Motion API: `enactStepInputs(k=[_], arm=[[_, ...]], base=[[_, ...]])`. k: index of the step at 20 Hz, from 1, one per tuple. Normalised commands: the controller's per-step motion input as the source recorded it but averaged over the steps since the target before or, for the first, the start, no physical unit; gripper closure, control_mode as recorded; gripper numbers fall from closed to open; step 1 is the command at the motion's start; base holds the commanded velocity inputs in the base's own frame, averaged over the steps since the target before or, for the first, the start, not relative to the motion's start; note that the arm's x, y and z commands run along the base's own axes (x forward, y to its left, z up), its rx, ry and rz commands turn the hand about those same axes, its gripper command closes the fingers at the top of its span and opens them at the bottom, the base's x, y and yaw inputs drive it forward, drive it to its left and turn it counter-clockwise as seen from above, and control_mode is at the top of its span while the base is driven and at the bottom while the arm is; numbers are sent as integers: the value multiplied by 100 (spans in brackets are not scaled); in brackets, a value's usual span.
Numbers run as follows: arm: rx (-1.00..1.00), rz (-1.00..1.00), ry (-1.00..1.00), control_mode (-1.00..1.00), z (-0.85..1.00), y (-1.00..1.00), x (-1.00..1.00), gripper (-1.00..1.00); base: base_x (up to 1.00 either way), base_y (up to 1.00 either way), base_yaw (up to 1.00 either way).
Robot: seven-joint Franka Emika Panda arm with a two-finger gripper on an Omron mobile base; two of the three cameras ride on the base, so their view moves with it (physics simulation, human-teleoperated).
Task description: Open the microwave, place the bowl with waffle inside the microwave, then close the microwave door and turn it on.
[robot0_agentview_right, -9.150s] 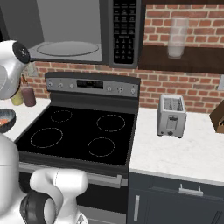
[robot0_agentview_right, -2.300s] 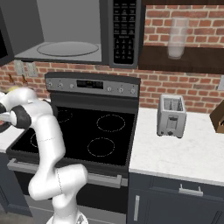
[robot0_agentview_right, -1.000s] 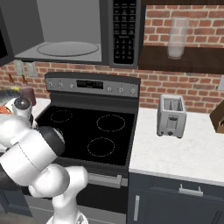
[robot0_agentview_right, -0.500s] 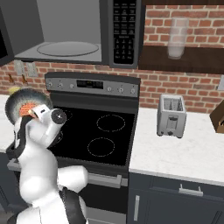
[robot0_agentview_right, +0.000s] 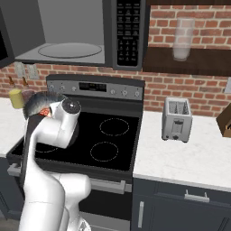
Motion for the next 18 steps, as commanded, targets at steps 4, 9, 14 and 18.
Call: enactStepInputs(k=[4, 9, 14, 18], arm=[[-14, -14, 38, -100, 69, -67, -29, 100], [-9, -8, 22, -100, 67, -32, -48, 100], [-8, -4, 5, -100, 80, -2, -54, 100], [-12, -2, 0, -100, 90, 0, -26, 100]], base=[[0, 0, 0], [0, 0, 0], [0, 0, 0], [0, 0, 0]])
